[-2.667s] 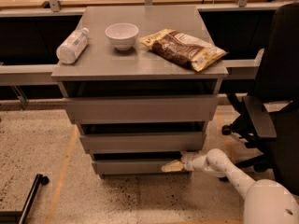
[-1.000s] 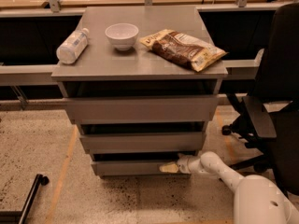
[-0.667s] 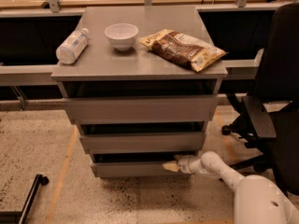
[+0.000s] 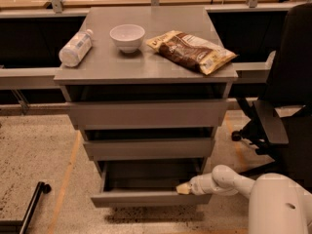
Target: Open bottom drawer
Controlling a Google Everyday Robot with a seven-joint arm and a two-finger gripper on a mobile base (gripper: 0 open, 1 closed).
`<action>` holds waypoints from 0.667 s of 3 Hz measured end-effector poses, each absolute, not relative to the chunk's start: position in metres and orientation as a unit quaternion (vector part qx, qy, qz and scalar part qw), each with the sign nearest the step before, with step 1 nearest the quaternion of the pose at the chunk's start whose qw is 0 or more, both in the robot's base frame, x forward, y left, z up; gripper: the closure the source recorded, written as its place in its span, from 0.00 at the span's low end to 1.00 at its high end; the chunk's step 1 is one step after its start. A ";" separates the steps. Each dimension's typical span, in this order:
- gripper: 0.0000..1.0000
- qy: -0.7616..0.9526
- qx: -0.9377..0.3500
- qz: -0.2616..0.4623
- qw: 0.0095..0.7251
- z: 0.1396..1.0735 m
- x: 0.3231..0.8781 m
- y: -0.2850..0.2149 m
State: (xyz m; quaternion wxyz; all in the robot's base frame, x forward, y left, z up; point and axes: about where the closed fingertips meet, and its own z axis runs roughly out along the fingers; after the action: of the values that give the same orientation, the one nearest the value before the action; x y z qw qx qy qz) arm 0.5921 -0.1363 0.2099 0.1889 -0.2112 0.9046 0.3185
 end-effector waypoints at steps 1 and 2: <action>0.54 0.906 -0.210 0.320 0.179 0.209 0.588 -0.135; 0.31 0.907 -0.216 0.322 0.162 0.202 0.586 -0.129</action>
Offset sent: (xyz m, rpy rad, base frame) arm -0.0052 0.0104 -0.0134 -0.0224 0.0783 0.0462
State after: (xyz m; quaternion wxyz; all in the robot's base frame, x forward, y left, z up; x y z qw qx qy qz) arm 0.5863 -0.1285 0.2022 0.1617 -0.2161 0.9074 0.3220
